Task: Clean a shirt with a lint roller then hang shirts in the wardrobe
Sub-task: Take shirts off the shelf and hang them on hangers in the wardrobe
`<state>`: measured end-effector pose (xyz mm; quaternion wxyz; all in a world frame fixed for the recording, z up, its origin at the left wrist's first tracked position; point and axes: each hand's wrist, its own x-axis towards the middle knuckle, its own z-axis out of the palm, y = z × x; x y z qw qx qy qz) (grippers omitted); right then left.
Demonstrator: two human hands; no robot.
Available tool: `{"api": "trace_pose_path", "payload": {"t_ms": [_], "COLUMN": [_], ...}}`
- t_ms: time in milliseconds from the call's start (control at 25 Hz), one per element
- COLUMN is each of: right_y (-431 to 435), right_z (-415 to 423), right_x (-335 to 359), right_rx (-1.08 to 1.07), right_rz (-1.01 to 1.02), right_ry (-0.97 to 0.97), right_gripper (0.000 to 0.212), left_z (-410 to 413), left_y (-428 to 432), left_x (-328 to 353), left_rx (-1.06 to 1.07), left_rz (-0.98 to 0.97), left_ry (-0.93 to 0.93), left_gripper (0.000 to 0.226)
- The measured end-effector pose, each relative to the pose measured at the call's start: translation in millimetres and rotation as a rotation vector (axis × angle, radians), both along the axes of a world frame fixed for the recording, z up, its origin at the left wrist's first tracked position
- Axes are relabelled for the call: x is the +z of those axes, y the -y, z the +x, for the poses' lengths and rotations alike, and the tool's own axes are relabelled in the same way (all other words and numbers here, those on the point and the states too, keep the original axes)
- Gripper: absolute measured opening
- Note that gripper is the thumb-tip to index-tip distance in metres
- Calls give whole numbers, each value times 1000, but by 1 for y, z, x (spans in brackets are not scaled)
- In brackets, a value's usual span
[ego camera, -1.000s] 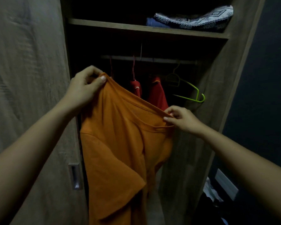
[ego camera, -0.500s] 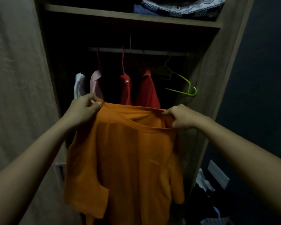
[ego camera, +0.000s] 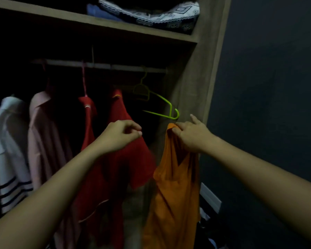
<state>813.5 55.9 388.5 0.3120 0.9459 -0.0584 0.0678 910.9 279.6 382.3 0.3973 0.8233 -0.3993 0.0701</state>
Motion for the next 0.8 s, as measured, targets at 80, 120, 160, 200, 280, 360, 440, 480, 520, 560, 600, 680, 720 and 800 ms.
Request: {"api": "trace_pose_path", "payload": {"t_ms": [80,120,160,200,280,360,440,480,520,560,600,680,720,800], "right_y": [22,30,35,38,42,44,46,47,47,48,49,50,51,53], "right_z": [6,10,12,15,18,18,18,18,19,20,21,22,22,22], "right_x": [-3,-4,-5,-8,-12,-14,-15,-15,-15,-14,-14,-15,-16,-18], "right_rx": [-34,-37,-42,-49,-56,-46,-45,-47,-50,-50,-43,-26,-24,-13], "right_rz": [-145,-210,-263,-311,-386,-423,-427,-430,-437,-440,-436,-431,-432,-431], "right_ry": [-11,-17,-24,-36,-55,-48,-45,-48,-51,-53,-48,-36,-32,-15], "right_gripper": [52,51,51,52,55,56,55,55,55,55,55,55,55,55], "left_z": [17,29,42,53,70,82,93,98,105,113,119,118,114,107], "left_y": [44,67,91,114,151,183,210,222,232,242,249,250,248,245], "left_x": [11,15,19,23,31,34,35,36,35,33,33,39,43,52], "left_rx": [-47,-53,-48,-29,-7,5,38,48,44,33,32,28,23,-19], "left_rz": [-142,-238,-347,-443,-568,-612,-594,-580,-557,-546,-554,-598,-614,-643], "left_ry": [-186,-313,-438,-544,-674,-737,-742,-730,-723,-721,-720,-729,-740,-761], "left_gripper": [17,17,15,14,18,27,44,48,49,48,45,23,15,23]}}
